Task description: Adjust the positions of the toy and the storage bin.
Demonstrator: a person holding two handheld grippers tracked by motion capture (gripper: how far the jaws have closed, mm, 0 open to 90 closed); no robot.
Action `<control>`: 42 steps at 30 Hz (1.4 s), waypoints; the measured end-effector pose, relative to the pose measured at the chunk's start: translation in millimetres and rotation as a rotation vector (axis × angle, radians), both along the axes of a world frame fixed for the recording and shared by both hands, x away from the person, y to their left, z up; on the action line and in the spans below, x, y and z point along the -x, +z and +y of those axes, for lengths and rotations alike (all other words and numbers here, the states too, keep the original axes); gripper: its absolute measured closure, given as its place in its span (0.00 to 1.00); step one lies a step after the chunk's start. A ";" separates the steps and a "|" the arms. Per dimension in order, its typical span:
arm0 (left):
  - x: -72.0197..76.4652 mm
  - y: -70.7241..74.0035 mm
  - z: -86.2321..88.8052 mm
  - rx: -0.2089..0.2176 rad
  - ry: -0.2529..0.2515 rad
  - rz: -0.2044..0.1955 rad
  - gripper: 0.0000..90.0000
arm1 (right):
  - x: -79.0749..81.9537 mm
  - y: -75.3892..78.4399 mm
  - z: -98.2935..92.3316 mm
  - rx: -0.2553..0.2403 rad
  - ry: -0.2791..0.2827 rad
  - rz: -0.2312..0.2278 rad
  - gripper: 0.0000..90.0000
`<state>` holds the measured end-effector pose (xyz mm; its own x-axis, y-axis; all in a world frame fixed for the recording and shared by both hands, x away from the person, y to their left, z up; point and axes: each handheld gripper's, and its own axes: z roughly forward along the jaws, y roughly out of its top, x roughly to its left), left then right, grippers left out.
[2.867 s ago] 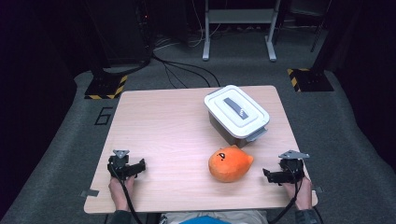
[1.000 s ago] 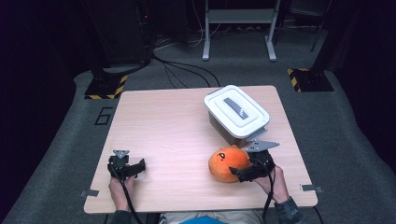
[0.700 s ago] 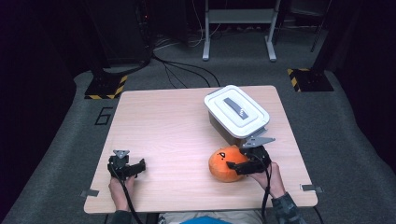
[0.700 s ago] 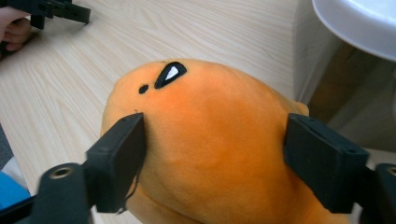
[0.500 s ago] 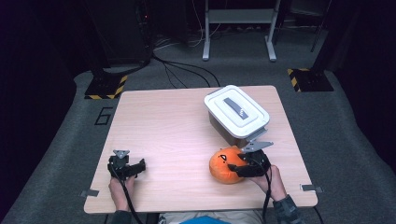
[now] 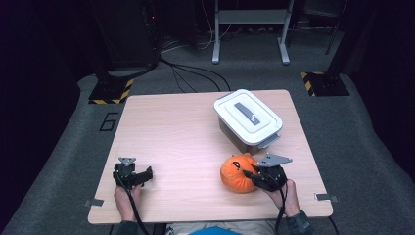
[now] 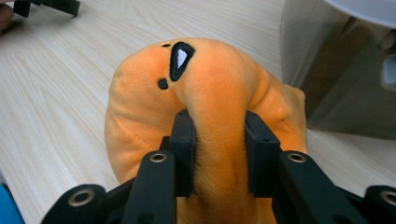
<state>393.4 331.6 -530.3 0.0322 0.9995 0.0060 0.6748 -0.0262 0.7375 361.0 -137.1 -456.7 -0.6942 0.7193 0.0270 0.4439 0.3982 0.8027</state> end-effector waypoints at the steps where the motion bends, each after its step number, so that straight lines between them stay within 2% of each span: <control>1: 0.0 0.1 0.0 -0.001 0.000 0.001 0.11 | 0.0 0.0 0.0 0.000 0.000 0.000 0.78; 2: 0.1 0.1 -0.1 -0.002 0.000 0.000 0.11 | 3.1 1.6 -0.4 0.000 -0.002 -0.013 0.78; 8: 0.1 0.1 -0.3 -0.002 0.001 0.000 0.11 | 8.0 6.0 -3.8 -0.002 -0.009 -0.025 0.79; 22: 0.1 0.1 -0.3 -0.002 0.001 0.000 0.11 | 19.4 11.2 -26.7 0.006 -0.062 -0.023 0.79; 31: 0.1 0.1 -0.3 -0.002 0.001 0.000 0.11 | 23.5 12.9 -49.3 0.020 -0.132 -0.027 0.79; 42: 0.1 0.1 -0.2 -0.002 0.000 0.000 0.11 | 23.3 17.4 -78.7 0.028 -0.242 -0.039 0.79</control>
<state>393.3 331.4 -530.2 0.0318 0.9995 0.0081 0.6749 -0.0274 0.7374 337.7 -215.8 -439.3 -0.5014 0.8650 -0.0181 0.4983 0.3059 0.8113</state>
